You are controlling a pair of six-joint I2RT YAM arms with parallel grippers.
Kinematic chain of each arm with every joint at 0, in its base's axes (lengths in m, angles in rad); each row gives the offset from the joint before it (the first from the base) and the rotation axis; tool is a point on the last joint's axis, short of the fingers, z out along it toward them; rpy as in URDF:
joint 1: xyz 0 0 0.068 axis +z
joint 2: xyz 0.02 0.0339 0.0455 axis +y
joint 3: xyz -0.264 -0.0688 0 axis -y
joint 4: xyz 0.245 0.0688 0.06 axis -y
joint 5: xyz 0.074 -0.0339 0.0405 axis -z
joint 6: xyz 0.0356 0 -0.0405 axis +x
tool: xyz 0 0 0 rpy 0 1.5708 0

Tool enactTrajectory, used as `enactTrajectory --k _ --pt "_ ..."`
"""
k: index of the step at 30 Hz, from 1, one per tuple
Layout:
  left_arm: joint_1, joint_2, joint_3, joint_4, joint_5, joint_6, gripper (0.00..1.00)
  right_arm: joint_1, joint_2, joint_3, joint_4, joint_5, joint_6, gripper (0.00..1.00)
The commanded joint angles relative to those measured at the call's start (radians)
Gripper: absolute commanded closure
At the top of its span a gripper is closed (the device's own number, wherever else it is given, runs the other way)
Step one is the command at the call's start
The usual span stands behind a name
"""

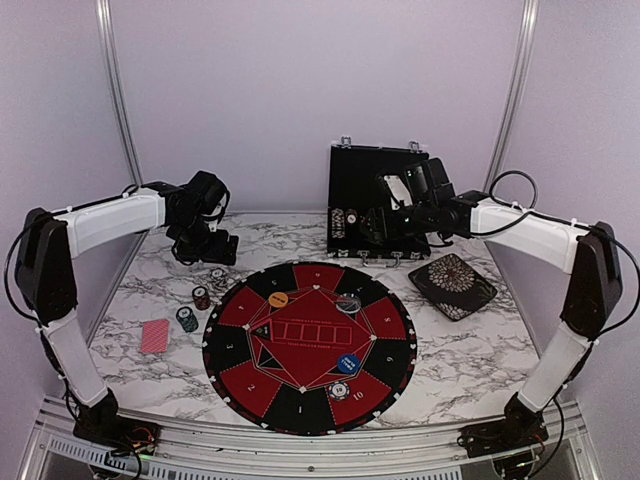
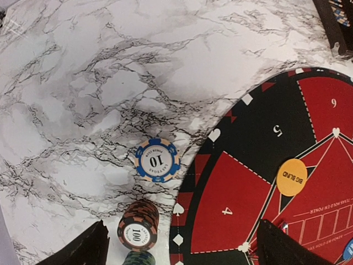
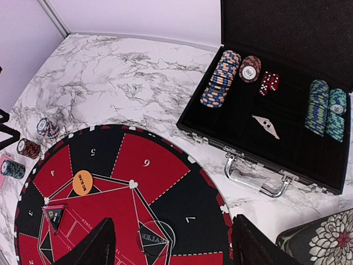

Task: Distribute texas hold em gaming equipment
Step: Pick up the pile of poker chips from the pile of poker chips.

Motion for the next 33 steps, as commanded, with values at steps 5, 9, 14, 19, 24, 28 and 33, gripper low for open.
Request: enactTrajectory --k 5,9,14,19,24,28,33 --pt "0.067 0.120 0.056 0.000 0.077 0.067 0.15 -0.012 -0.005 0.013 0.010 -0.004 -0.006 0.31" --pt "0.078 0.171 0.091 0.000 0.084 0.075 0.21 -0.020 -0.004 0.010 0.011 -0.008 -0.005 0.31" --pt "0.094 0.217 0.112 0.000 0.081 0.084 0.23 -0.027 -0.010 0.005 0.012 -0.008 -0.004 0.31" --pt "0.097 0.252 0.129 -0.001 0.077 0.092 0.25 -0.029 -0.009 0.005 0.012 -0.010 -0.003 0.31" --pt "0.101 0.265 0.131 -0.001 0.069 0.096 0.26 -0.031 -0.009 0.003 0.012 -0.011 -0.003 0.31" --pt "0.104 0.270 0.133 0.000 0.070 0.099 0.27 -0.032 -0.009 0.001 0.012 -0.014 -0.002 0.31" --pt "0.104 0.276 0.133 -0.001 0.069 0.104 0.28 -0.031 -0.009 0.001 0.012 -0.012 -0.001 0.31"
